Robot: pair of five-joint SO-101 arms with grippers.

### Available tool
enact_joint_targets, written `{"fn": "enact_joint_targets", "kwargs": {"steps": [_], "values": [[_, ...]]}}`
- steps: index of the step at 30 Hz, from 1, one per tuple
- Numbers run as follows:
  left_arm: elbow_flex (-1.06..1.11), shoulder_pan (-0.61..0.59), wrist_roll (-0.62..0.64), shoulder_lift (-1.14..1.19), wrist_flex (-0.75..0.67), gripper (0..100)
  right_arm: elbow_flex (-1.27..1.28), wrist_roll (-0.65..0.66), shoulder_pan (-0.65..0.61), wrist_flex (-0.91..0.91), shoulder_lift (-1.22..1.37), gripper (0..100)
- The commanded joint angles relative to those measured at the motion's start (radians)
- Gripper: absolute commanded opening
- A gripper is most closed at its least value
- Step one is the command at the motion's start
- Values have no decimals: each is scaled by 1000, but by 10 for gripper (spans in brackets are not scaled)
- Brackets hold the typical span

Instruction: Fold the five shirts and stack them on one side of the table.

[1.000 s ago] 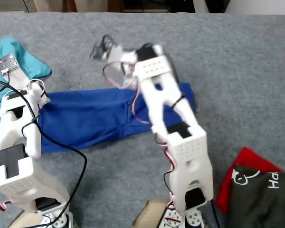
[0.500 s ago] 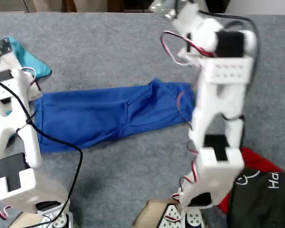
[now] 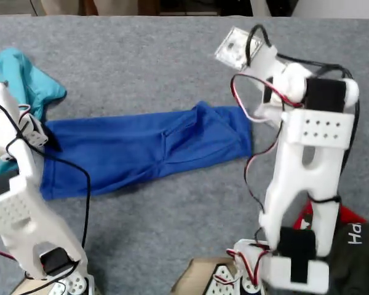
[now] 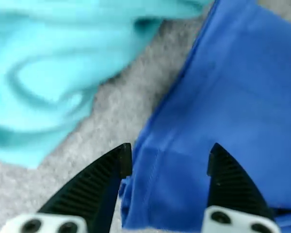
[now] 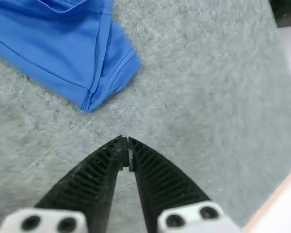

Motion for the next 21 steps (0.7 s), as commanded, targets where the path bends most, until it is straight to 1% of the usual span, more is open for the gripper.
{"fn": "enact_joint_targets", "kwargs": {"steps": [1, 5, 6, 11, 14, 16, 18, 21], "values": [[-107, -15, -26, 74, 12, 264, 33, 43, 25, -23, -104, 5], [-149, -32, -21, 166, 14, 261, 81, 44, 25, -23, -153, 5], [-152, -31, -21, 182, 14, 246, 91, 44, 25, -23, -159, 5], [-152, 14, -26, 237, 14, 80, 105, 44, 25, -25, -176, 5], [-144, 54, -23, 271, 14, 22, 105, 44, 27, -25, -176, 5], [-144, 75, -21, 292, 17, 19, 105, 44, 28, -25, -176, 5], [-158, 87, -21, 302, 54, 19, 105, 44, 51, -25, -176, 5], [-216, 101, -20, 300, 121, 19, 117, 40, 114, -52, -170, 5]]}}
